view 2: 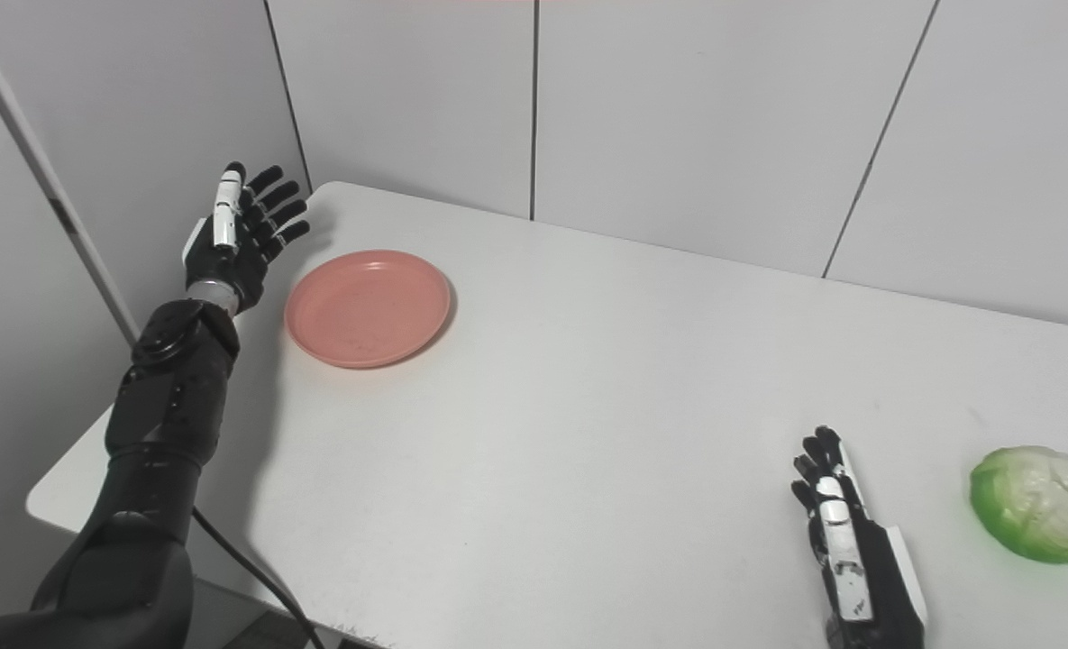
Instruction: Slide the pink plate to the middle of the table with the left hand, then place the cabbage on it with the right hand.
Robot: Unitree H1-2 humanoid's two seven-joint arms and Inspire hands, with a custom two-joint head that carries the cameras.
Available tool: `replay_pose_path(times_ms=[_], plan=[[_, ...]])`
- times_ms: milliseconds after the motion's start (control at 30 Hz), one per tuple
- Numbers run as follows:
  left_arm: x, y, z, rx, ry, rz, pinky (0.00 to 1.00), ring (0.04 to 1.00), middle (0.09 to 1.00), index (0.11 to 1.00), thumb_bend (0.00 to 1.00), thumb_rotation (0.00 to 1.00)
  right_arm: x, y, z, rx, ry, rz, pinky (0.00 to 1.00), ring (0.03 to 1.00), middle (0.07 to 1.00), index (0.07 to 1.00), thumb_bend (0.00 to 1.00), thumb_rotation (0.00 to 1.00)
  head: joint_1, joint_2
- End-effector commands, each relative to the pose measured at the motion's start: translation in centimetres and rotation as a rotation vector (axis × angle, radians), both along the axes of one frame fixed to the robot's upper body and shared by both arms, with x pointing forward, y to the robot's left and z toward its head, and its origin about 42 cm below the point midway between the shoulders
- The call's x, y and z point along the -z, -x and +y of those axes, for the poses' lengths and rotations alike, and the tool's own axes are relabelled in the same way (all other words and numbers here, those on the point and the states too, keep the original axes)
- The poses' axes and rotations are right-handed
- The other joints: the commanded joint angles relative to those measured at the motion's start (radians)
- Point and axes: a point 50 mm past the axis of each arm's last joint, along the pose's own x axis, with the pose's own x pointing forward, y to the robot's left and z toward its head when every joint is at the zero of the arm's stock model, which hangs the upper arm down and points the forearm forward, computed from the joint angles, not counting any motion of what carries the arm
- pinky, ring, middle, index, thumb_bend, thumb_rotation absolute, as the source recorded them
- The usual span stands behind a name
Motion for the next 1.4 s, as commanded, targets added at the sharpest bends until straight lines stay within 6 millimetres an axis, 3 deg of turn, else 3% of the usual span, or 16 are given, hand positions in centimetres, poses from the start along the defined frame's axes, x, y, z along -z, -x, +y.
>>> replay_pose_path(times_ms=[0,200,567,967,1100,1367], plan=[[-3.7,-0.8,1.3,-0.005,-0.055,-0.113,0.79,0.821,0.823,0.811,0.43,1.00,-0.7,-0.1,0.0,-0.019,-0.008,-0.019,0.98,0.975,0.983,0.992,0.27,1.00,0.003,0.000],[-2.5,-0.7,1.7,-0.025,-0.028,-0.105,0.81,0.822,0.819,0.801,0.47,1.00,-0.8,-0.1,-0.1,-0.026,-0.020,-0.008,0.99,0.983,0.987,0.995,0.28,1.00,0.006,-0.004],[-0.8,-0.6,2.1,-0.039,-0.014,-0.078,0.79,0.829,0.833,0.815,0.41,1.00,-0.8,0.0,-0.3,-0.027,-0.010,-0.016,0.99,0.980,0.986,0.998,0.29,1.00,0.010,-0.004],[2.2,-0.6,0.6,0.002,-0.047,-0.025,0.78,0.812,0.823,0.818,0.43,1.00,-0.8,0.0,-0.4,-0.025,-0.016,-0.014,1.00,0.982,0.987,0.995,0.28,1.00,0.009,-0.002],[2.9,-0.8,-0.1,0.018,0.013,-0.018,0.80,0.816,0.824,0.814,0.43,1.00,-0.8,-0.1,-0.5,-0.024,-0.009,-0.018,1.00,0.981,0.987,0.994,0.27,1.00,0.006,-0.001],[4.8,-0.7,-2.3,0.067,0.016,0.005,0.79,0.824,0.833,0.819,0.43,1.00,-0.9,-0.1,-0.6,-0.020,0.006,-0.018,0.98,0.978,0.984,0.994,0.27,1.00,0.001,0.004]])
